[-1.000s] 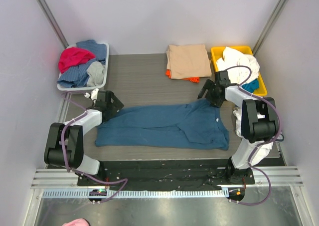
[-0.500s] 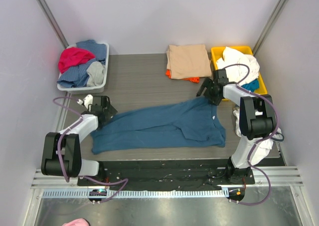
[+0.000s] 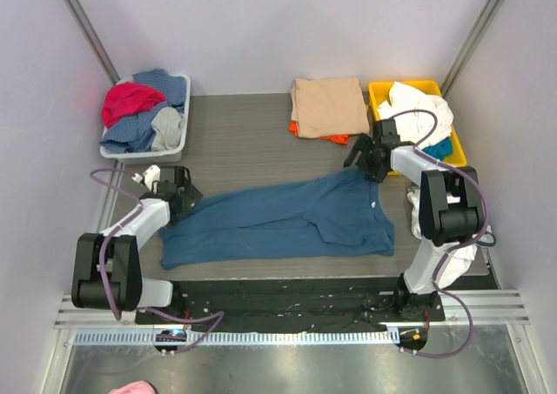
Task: Fold and stack the t-shirts
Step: Fold the tshirt
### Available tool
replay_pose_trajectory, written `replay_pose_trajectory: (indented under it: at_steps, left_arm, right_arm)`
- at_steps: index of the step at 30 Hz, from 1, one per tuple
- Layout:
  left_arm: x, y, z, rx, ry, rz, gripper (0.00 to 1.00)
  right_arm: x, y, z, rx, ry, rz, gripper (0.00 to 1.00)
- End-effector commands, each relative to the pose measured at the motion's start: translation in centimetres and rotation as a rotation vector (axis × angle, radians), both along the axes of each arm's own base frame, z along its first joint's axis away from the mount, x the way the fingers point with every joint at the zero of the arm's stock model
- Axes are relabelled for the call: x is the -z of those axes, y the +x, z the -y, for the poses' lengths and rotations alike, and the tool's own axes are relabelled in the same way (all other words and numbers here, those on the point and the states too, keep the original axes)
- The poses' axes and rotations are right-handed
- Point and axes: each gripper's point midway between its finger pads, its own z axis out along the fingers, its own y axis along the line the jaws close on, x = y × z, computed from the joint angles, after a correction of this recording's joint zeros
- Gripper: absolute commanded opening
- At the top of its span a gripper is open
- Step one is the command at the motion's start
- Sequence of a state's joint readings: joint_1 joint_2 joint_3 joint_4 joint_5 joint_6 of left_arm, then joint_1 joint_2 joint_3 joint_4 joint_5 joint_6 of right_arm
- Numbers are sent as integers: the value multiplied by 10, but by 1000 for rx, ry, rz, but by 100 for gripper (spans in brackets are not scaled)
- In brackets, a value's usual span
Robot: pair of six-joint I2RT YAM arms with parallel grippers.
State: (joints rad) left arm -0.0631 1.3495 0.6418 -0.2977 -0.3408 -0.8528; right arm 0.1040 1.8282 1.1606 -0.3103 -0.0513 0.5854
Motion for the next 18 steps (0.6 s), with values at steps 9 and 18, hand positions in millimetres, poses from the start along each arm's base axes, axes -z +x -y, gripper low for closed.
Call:
replay_pose_trajectory:
  at_steps: [9, 18]
  left_arm:
    - [-70, 49, 5, 81, 9, 184, 100]
    - [-99, 50, 50, 269, -57, 290, 100]
  right_arm:
    - [-133, 7, -17, -99, 41, 272, 85]
    - [-116, -39, -23, -170, -33, 206, 85]
